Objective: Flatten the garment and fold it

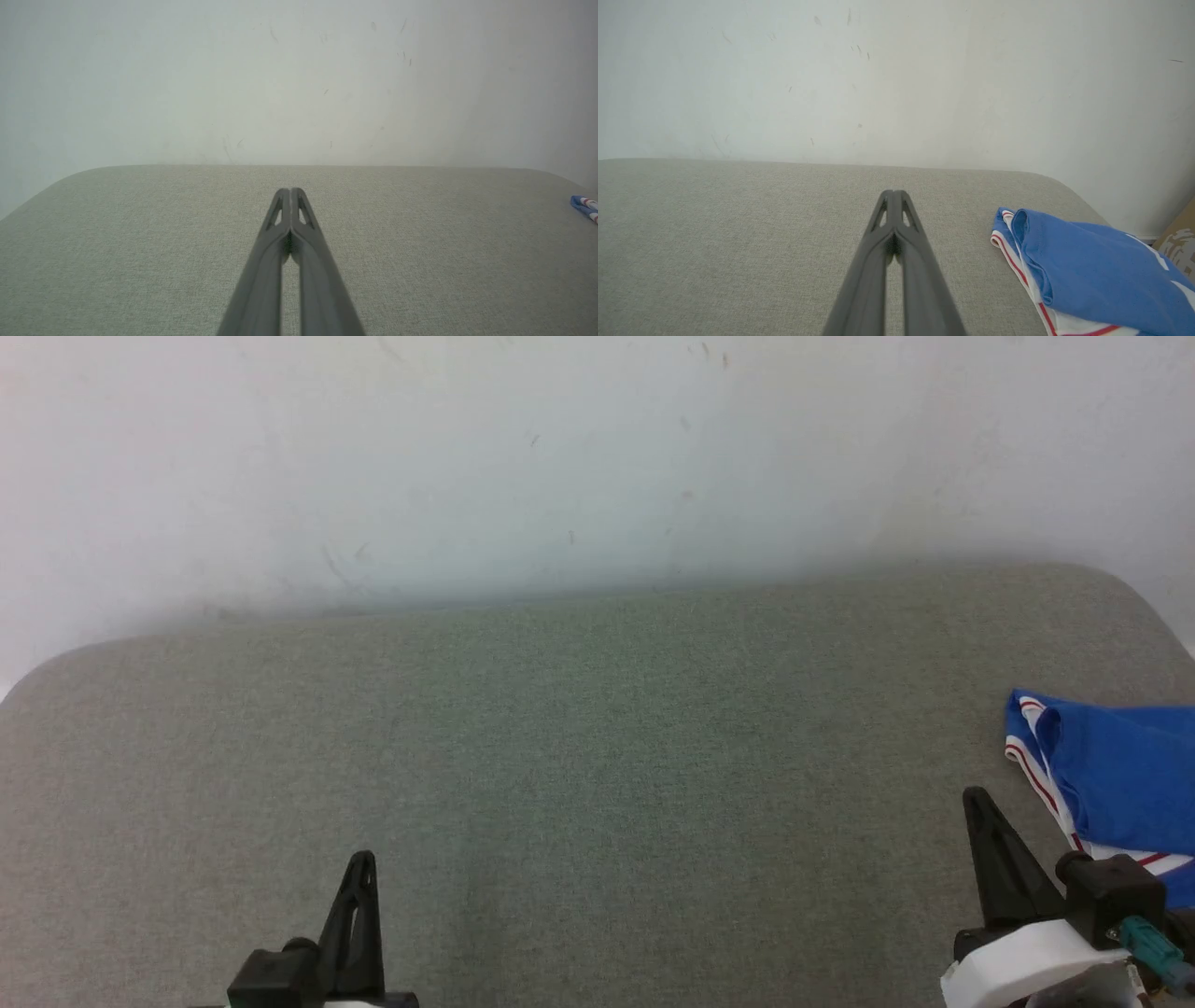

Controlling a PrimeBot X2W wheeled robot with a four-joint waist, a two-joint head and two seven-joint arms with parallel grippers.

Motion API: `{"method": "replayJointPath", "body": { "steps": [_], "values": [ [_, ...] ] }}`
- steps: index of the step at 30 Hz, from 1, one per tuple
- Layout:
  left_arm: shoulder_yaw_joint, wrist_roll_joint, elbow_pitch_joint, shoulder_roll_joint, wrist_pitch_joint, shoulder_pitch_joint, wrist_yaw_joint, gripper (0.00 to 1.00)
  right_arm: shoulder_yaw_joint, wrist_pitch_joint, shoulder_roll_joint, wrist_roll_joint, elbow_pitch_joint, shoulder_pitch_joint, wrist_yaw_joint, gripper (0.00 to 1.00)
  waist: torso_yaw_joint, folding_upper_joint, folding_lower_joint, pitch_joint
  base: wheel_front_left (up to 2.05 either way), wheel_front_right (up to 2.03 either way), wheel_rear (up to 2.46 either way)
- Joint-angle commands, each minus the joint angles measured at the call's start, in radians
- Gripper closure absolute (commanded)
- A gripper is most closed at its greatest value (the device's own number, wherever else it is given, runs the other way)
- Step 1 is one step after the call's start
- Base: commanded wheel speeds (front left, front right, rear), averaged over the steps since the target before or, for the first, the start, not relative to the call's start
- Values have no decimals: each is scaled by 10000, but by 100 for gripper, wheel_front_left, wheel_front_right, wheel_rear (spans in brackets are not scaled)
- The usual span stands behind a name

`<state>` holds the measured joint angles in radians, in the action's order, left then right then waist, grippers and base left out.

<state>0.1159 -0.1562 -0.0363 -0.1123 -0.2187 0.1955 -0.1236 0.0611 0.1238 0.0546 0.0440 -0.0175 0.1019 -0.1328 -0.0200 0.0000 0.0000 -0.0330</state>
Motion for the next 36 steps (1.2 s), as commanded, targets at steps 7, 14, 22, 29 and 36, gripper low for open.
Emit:
{"method": "replayJointPath", "body": {
  "steps": [7, 14, 22, 29, 36],
  "values": [
    [-122, 220, 62, 82, 177, -310, 144, 100, -50, -85, -8, -80, 29, -178, 4, 100, 13, 0, 0, 21, 0, 0, 0],
    [-193, 312, 83, 119, 315, -423, 219, 100, -89, -164, -10, -104, 39, -236, 5, 100, 25, 0, 0, 42, 0, 0, 0],
    [-275, 418, 107, 161, 474, -552, 305, 100, -133, -255, -13, -133, 51, -302, 6, 100, 40, 0, 0, 66, 0, 0, 0],
    [-346, 509, 127, 198, 611, -665, 380, 100, -171, -334, -16, -158, 61, -360, 8, 100, 53, 0, 0, 87, 0, 0, 0],
    [-417, 602, 148, 235, 749, -778, 455, 100, -210, -413, -18, -182, 71, -417, 9, 100, 66, 0, 0, 109, 0, 0, 0]
  ]
}}
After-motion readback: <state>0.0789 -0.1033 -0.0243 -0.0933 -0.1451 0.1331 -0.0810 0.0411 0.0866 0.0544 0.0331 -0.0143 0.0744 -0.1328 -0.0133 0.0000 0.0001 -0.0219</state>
